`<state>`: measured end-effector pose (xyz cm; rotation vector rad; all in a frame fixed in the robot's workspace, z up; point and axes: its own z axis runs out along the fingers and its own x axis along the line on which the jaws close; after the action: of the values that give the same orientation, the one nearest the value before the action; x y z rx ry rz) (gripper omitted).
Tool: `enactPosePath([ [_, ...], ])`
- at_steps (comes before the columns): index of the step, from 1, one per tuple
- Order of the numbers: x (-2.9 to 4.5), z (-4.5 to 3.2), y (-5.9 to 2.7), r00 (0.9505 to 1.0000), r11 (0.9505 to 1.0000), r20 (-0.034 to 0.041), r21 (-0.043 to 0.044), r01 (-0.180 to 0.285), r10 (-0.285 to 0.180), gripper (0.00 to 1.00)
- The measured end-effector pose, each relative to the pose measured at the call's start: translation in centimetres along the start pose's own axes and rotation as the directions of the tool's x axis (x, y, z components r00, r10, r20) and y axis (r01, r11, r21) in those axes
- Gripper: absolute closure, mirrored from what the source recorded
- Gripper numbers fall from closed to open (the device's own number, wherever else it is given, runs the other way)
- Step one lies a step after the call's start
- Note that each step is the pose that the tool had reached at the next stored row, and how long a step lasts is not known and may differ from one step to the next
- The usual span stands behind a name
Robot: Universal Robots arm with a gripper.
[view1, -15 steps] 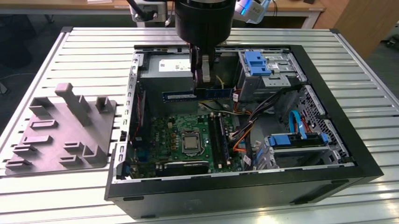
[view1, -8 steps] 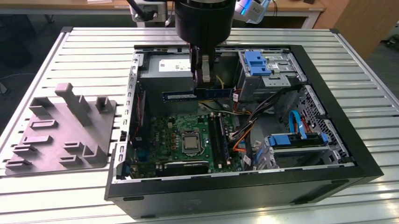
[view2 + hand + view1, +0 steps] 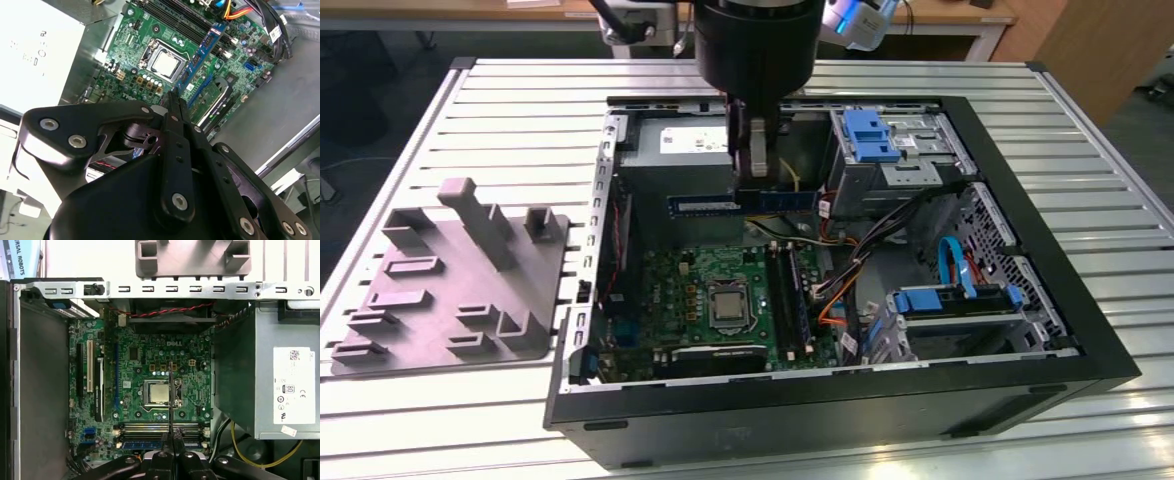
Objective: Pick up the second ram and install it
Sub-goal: 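Insert the second ram into the second slot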
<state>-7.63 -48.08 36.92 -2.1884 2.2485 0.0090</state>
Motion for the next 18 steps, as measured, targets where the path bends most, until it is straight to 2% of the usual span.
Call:
enactPosePath([
  [5, 0.0, 0.06, 0.0, 0.9984, 0.9984, 0.0001, 0.0004, -0.056, 0.056, 0.89],
  [9, 0.0, 0.1, 0.0, 0.9951, 0.9951, 0.0002, 0.0007, -0.099, 0.099, 0.89],
  [14, 0.0, 0.14, 0.0, 0.9885, 0.9885, 0.0003, 0.001, -0.151, 0.151, 0.89],
  [18, 0.0, 0.17, 0.0, 0.9814, 0.9814, 0.0004, 0.0013, -0.192, 0.192, 0.89],
])
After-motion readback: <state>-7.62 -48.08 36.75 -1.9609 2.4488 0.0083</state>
